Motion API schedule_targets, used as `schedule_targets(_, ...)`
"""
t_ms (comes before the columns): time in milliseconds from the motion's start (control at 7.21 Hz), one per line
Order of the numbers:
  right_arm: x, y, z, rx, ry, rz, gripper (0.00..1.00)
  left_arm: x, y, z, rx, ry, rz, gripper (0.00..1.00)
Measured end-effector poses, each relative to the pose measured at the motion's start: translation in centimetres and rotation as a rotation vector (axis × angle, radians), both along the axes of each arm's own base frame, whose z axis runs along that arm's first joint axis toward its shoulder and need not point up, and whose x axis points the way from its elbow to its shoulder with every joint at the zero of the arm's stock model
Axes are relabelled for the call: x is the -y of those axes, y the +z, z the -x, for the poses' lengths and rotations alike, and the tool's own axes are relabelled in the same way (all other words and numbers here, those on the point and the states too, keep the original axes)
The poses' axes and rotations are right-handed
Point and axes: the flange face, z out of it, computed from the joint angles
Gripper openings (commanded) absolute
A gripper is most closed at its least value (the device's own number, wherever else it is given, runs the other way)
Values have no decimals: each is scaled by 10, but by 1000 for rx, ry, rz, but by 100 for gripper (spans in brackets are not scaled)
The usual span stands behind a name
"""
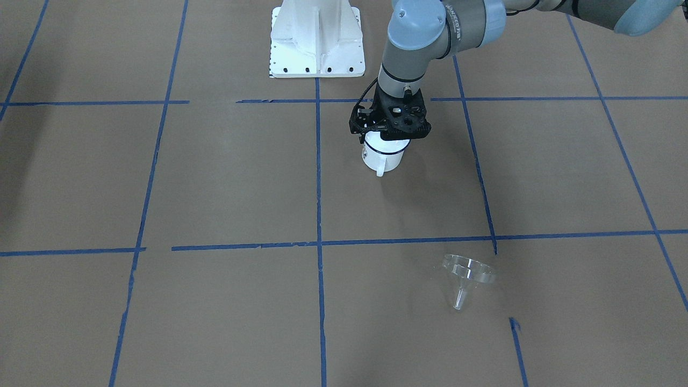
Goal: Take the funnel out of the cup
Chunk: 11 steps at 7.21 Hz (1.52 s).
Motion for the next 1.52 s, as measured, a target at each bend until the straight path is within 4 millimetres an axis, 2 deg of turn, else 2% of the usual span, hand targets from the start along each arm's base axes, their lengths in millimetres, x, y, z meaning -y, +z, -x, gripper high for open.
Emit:
schedule_targets(139, 0, 0, 0, 0, 0, 0, 100, 5, 0, 6, 0, -10, -4, 99)
schedule_targets(277, 0, 0, 0, 0, 0, 0, 100, 20, 1, 21, 3, -20, -29, 100)
schedule_targets(416, 0, 0, 0, 0, 0, 0, 100, 44, 7, 47, 15, -21, -81, 100)
schedule_targets(554, 0, 0, 0, 0, 0, 0, 100, 75, 15, 87, 34, -29, -143, 100)
schedule_targets(693, 0, 0, 0, 0, 0, 0, 100, 107, 27, 138, 54, -30, -203, 100)
schedule_targets(832, 0, 0, 0, 0, 0, 0, 100, 133, 51, 192, 79, -5, -253, 100)
schedule_targets(1109, 0, 0, 0, 0, 0, 0, 100, 173, 118, 309, 140, 83, -347, 100)
schedule_targets(1386, 0, 0, 0, 0, 0, 0, 100, 195, 209, 427, 214, 163, -390, 100)
schedule_targets(1525, 0, 0, 0, 0, 0, 0, 100, 193, 266, 490, 250, 195, -396, 100)
